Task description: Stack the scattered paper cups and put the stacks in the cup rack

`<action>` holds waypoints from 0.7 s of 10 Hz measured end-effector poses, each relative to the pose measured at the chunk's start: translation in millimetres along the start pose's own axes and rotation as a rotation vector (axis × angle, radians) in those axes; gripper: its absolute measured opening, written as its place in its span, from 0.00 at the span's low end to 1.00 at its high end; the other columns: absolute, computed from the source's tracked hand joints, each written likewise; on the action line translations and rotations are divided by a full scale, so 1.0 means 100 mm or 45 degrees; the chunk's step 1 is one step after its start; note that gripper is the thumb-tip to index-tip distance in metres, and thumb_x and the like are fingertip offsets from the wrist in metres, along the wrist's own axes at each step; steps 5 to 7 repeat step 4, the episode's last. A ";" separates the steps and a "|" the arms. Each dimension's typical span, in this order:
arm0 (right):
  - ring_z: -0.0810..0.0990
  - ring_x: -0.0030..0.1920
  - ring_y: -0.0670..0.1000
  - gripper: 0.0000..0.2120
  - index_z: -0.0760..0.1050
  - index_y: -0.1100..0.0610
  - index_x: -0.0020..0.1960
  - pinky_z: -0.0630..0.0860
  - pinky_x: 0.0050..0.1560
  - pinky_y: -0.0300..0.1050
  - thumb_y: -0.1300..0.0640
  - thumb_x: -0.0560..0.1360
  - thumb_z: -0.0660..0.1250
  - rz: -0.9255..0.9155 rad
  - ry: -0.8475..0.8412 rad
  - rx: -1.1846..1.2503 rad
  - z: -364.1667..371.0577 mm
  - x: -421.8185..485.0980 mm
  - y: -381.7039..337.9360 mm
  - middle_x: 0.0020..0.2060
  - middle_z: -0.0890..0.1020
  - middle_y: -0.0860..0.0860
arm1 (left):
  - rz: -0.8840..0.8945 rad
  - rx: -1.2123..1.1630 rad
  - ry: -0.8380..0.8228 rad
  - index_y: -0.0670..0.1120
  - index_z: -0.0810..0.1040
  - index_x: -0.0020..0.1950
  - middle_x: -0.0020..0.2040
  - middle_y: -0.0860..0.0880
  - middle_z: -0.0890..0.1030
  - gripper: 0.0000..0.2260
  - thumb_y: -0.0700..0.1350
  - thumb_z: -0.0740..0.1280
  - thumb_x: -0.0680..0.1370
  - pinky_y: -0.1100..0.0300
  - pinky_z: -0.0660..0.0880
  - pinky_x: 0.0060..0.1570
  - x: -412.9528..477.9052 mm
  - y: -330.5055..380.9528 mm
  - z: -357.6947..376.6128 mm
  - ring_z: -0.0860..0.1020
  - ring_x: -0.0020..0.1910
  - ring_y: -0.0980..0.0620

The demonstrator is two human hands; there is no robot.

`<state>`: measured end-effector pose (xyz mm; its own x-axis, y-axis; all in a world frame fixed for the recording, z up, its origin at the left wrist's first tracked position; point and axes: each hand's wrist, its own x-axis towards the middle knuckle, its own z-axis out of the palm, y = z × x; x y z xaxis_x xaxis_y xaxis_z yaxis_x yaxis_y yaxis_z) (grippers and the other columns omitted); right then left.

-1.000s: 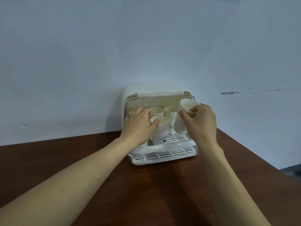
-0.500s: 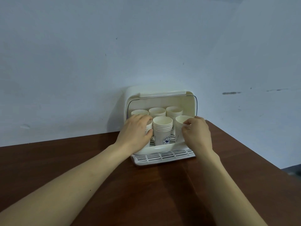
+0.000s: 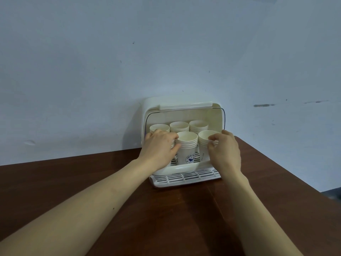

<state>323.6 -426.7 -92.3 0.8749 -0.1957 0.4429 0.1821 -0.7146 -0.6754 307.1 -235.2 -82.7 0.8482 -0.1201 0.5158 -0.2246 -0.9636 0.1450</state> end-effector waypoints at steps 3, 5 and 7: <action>0.69 0.72 0.58 0.10 0.82 0.57 0.57 0.68 0.63 0.47 0.61 0.79 0.65 -0.081 0.063 0.110 0.02 0.02 -0.05 0.72 0.72 0.56 | 0.082 -0.121 0.053 0.46 0.78 0.63 0.63 0.50 0.78 0.14 0.50 0.62 0.82 0.55 0.67 0.64 -0.17 -0.13 -0.32 0.73 0.65 0.50; 0.72 0.70 0.54 0.09 0.83 0.56 0.53 0.65 0.64 0.44 0.61 0.79 0.65 -0.108 0.103 0.261 -0.07 0.05 -0.22 0.68 0.75 0.54 | 0.080 -0.158 0.076 0.46 0.78 0.63 0.61 0.50 0.79 0.14 0.51 0.62 0.82 0.52 0.71 0.63 -0.24 -0.18 -0.53 0.74 0.63 0.49; 0.72 0.70 0.54 0.09 0.83 0.56 0.53 0.65 0.64 0.44 0.61 0.79 0.65 -0.108 0.103 0.261 -0.07 0.05 -0.22 0.68 0.75 0.54 | 0.080 -0.158 0.076 0.46 0.78 0.63 0.61 0.50 0.79 0.14 0.51 0.62 0.82 0.52 0.71 0.63 -0.24 -0.18 -0.53 0.74 0.63 0.49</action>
